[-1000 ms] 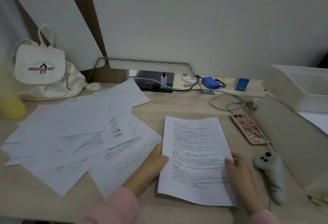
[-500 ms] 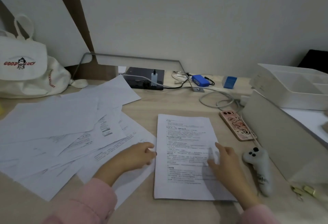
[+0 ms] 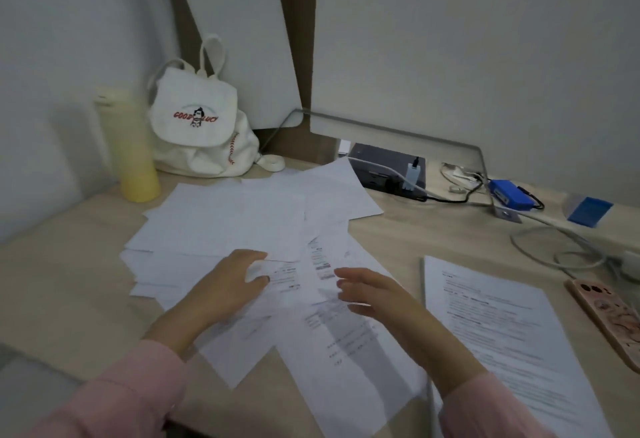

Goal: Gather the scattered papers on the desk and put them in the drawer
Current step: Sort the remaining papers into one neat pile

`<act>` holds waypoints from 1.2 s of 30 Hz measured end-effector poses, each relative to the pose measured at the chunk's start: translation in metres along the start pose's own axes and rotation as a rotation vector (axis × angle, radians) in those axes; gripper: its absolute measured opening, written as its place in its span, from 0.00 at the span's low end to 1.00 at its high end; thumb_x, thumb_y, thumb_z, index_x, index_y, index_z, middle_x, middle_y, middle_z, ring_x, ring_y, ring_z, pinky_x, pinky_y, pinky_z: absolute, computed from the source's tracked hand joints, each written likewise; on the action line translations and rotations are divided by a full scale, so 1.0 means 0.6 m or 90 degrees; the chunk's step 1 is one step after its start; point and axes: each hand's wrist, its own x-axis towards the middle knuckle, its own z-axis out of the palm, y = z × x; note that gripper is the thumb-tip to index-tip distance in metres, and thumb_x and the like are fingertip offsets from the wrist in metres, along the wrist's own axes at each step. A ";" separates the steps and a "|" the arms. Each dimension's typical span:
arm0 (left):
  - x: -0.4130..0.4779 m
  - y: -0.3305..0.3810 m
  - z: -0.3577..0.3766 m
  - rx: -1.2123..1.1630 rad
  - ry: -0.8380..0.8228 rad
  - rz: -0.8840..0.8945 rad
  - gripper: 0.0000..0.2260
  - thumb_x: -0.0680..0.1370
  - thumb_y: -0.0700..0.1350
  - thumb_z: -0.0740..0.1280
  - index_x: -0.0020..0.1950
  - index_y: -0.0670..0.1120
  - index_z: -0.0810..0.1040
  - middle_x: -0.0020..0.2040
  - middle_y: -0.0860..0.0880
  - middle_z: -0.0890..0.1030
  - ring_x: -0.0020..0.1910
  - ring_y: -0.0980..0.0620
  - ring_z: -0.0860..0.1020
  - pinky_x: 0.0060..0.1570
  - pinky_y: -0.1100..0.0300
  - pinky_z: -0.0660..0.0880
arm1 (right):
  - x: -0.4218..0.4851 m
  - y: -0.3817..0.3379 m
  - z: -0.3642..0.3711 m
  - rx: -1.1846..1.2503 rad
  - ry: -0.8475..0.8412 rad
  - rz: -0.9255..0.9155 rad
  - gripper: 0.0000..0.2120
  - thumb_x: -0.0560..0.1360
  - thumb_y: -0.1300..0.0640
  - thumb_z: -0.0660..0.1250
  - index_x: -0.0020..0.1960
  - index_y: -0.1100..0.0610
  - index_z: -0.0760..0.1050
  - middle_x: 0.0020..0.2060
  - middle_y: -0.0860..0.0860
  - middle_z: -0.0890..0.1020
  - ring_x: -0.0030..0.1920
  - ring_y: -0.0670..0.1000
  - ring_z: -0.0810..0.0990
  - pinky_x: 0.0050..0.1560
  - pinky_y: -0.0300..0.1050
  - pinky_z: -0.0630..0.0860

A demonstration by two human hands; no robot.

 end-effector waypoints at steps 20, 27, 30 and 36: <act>0.114 -0.151 -0.067 0.597 0.119 0.193 0.16 0.45 0.36 0.78 0.26 0.45 0.76 0.19 0.50 0.70 0.15 0.53 0.69 0.24 0.65 0.42 | 0.216 -0.005 0.146 0.210 -0.005 0.118 0.04 0.75 0.63 0.64 0.46 0.65 0.74 0.32 0.57 0.80 0.32 0.51 0.79 0.35 0.40 0.79; 0.081 -0.121 -0.087 0.030 0.283 0.009 0.15 0.81 0.47 0.57 0.34 0.46 0.62 0.28 0.48 0.69 0.29 0.49 0.68 0.32 0.56 0.61 | 0.211 0.001 0.154 0.146 0.083 0.041 0.13 0.76 0.63 0.61 0.54 0.72 0.72 0.47 0.64 0.83 0.40 0.56 0.82 0.37 0.44 0.82; 0.037 -0.085 -0.107 -0.271 0.291 -0.005 0.13 0.81 0.46 0.58 0.40 0.41 0.72 0.36 0.47 0.74 0.35 0.54 0.71 0.37 0.58 0.66 | 0.197 0.004 0.137 0.075 0.164 -0.018 0.10 0.77 0.61 0.59 0.51 0.68 0.73 0.47 0.64 0.81 0.46 0.60 0.81 0.47 0.53 0.81; -0.044 -0.033 -0.132 -0.563 0.331 -0.008 0.09 0.80 0.48 0.59 0.50 0.54 0.80 0.50 0.56 0.84 0.50 0.57 0.81 0.50 0.57 0.77 | 0.143 0.000 0.083 0.034 0.248 -0.107 0.08 0.79 0.60 0.57 0.47 0.60 0.73 0.49 0.68 0.78 0.50 0.69 0.76 0.46 0.57 0.77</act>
